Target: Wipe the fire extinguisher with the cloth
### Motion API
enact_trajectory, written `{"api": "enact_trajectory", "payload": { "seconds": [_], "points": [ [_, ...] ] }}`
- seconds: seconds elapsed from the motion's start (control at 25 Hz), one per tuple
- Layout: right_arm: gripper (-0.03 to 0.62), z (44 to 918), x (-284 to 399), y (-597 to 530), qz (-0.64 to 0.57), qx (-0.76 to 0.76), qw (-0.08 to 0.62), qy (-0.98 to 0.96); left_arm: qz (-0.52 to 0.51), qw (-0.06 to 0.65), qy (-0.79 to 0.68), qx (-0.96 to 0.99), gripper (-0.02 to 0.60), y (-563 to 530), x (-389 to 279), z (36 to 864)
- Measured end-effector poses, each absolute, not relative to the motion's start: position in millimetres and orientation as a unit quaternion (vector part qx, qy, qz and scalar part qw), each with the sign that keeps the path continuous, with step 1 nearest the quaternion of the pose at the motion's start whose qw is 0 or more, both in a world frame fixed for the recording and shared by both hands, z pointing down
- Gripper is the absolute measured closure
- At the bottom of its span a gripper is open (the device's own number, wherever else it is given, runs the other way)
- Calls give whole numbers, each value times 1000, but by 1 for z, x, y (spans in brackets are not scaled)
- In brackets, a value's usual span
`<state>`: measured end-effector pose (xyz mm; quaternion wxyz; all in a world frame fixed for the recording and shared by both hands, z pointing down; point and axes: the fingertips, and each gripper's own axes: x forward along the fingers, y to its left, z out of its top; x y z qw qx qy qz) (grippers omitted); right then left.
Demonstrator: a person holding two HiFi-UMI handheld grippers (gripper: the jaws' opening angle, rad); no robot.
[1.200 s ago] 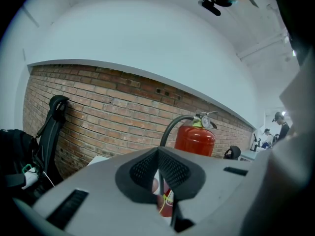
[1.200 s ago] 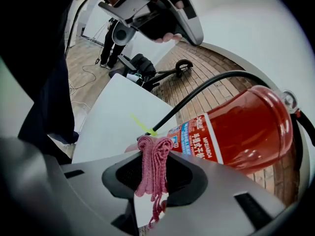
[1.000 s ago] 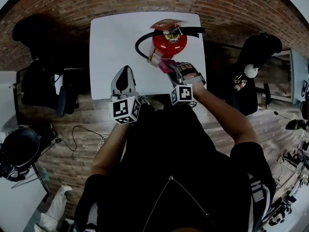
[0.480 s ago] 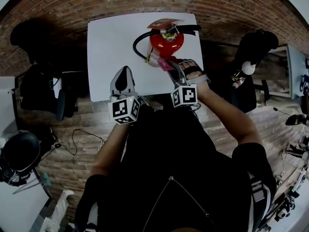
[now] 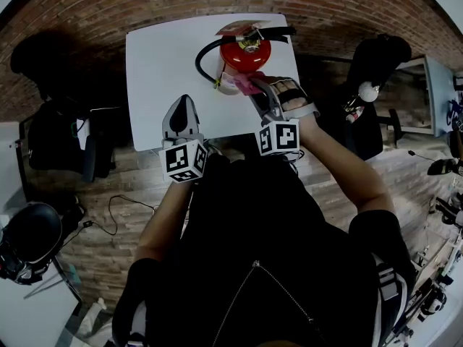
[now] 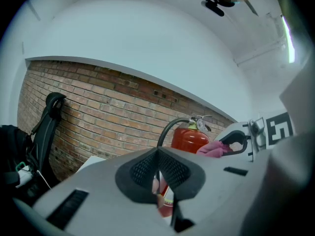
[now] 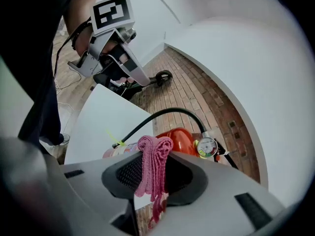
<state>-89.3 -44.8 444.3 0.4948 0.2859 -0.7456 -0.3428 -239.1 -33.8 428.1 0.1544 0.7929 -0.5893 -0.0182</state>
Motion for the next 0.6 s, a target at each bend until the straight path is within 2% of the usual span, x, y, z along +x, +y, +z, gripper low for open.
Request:
{"api": "enact_trajectory", "payload": {
  "seconds": [0.6],
  "points": [
    [474, 396, -89, -42, -368, 344, 470, -725, -28, 140, -596, 790, 574, -20, -247, 415]
  ]
}}
